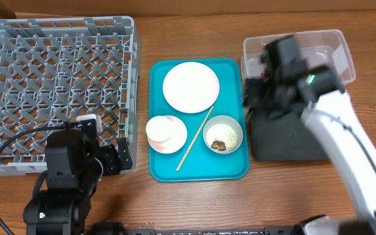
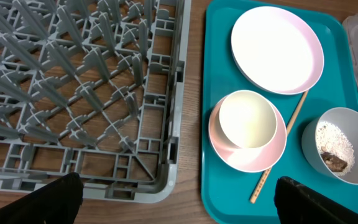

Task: Sort waste into correct bins and load items into the dishwasher
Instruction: 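Grasp the rim of the grey rice bowl with the right gripper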

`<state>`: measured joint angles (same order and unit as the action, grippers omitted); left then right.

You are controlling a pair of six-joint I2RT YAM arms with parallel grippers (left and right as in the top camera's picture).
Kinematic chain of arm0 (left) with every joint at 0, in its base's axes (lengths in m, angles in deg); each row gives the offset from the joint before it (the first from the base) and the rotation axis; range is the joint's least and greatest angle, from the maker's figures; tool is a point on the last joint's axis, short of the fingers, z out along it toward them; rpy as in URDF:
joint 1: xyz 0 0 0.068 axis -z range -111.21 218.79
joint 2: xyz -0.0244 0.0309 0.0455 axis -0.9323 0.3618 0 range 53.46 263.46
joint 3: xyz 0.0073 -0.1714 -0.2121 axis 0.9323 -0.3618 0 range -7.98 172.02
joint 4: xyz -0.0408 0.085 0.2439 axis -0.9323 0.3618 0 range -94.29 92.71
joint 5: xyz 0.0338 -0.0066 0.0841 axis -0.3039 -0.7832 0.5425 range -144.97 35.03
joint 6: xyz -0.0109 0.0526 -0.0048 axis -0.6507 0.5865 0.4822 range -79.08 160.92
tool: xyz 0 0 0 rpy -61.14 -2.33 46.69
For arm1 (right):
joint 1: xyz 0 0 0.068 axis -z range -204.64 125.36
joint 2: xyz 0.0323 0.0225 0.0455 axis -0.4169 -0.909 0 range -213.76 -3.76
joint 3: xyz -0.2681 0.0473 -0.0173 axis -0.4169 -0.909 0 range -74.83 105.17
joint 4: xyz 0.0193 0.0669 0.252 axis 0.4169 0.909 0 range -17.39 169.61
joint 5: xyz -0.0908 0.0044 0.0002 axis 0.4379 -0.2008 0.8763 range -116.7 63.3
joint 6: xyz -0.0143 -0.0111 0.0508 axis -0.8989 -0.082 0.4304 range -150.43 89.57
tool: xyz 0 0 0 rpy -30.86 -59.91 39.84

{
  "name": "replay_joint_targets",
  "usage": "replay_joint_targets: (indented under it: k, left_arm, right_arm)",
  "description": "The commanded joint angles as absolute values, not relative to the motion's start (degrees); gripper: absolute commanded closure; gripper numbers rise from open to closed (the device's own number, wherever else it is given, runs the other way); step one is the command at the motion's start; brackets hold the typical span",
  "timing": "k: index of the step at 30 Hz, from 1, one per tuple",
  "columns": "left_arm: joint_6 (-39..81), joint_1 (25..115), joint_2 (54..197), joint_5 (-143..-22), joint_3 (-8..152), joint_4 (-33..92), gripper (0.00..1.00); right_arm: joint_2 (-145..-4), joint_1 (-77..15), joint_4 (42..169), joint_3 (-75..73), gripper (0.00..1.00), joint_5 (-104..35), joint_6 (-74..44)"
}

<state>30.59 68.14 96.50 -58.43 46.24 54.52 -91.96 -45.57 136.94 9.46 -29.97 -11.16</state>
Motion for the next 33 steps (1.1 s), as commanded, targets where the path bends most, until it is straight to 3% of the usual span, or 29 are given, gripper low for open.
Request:
replay_joint_targets:
  k: [1,9,15,24,33]
  left_arm:
    - [30.59,67.69,96.53,-59.07,47.68,54.61,0.0]
    - [30.61,67.69,96.53,-59.09,47.68,54.78,0.0]
    - [30.61,67.69,96.53,-59.07,47.68,55.26,0.0]
    - [30.61,67.69,96.53,-59.07,47.68,55.74,0.0]
    - [30.61,67.69,96.53,-59.07,47.68,55.74,0.0]
  right_arm:
    - [-87.57,-53.5,131.68,1.81,0.29,-26.75,-12.76]
    - [-92.79,-65.21,118.54,-9.18,0.42,-26.69,-11.93]
    - [-98.45,-65.67,111.83,-10.43,0.42,-25.42,-9.17]
    - [-107.07,-65.83,107.98,-10.43,0.5,-25.31,-5.26]
    - [-107.77,-65.83,107.59,-10.41,0.77,-25.31,-4.87]
